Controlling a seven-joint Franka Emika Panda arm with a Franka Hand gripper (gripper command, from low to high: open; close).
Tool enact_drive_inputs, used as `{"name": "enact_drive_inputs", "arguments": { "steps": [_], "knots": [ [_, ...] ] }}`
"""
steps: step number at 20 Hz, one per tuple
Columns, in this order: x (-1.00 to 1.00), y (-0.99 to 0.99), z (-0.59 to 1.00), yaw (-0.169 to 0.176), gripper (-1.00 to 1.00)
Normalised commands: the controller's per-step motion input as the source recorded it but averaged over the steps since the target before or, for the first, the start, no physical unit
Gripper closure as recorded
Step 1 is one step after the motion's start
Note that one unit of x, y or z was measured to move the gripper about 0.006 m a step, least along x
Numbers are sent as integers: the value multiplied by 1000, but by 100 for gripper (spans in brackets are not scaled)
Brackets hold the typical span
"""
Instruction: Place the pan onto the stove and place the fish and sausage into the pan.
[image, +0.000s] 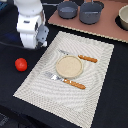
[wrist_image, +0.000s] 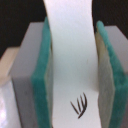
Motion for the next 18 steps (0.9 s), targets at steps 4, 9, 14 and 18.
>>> {"name": "enact_drive_inputs", "arguments": {
  "steps": [4, 9, 14, 18],
  "knots": [
    [311, 993, 1000, 0, 100],
    [381, 995, 965, 0, 100],
    [397, 963, 538, 0, 100],
    [446, 940, 179, 0, 100]
  ]
}}
